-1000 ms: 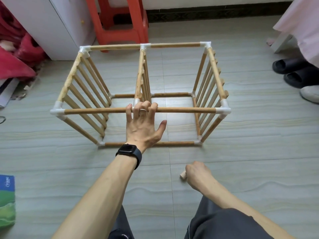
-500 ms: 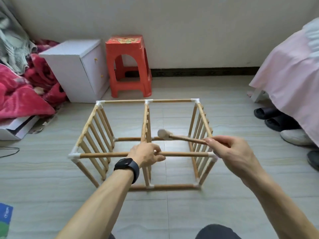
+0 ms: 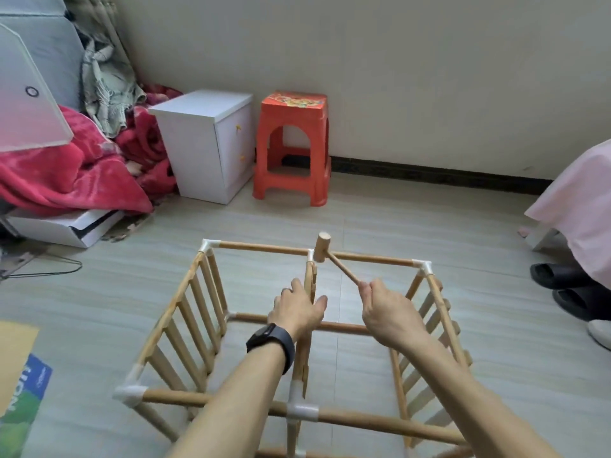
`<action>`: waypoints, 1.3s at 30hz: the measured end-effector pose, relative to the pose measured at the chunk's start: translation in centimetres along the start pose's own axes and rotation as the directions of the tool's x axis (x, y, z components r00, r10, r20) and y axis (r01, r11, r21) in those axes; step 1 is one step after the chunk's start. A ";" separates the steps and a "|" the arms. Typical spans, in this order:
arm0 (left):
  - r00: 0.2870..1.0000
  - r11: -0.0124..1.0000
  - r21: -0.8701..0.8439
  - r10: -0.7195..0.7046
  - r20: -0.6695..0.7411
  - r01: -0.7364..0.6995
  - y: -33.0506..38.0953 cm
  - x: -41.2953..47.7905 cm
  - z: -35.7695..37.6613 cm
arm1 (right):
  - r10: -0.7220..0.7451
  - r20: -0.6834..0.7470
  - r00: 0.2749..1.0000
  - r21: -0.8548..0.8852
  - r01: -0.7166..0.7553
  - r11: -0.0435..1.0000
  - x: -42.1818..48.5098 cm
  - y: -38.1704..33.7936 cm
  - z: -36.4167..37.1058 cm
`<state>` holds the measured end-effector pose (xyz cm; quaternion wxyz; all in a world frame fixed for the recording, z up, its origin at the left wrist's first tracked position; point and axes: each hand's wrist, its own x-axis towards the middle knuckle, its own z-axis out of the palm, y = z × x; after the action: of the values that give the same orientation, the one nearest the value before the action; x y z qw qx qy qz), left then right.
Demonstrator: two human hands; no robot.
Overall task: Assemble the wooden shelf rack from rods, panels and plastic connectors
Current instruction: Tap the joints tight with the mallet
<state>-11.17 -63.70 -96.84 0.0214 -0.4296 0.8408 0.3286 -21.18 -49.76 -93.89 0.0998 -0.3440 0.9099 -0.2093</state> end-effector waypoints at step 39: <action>0.811 0.854 0.507 0.376 -0.448 -0.116 -7.4 3.6 -3.9 | -0.149 -0.072 0.986 0.107 0.156 0.982 5.8 -3.7 4.6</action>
<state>-7.02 -71.57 -98.92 -0.1560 -0.3701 0.9157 -0.0106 -21.78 -57.56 -96.57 0.0737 -0.3997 0.8703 -0.2782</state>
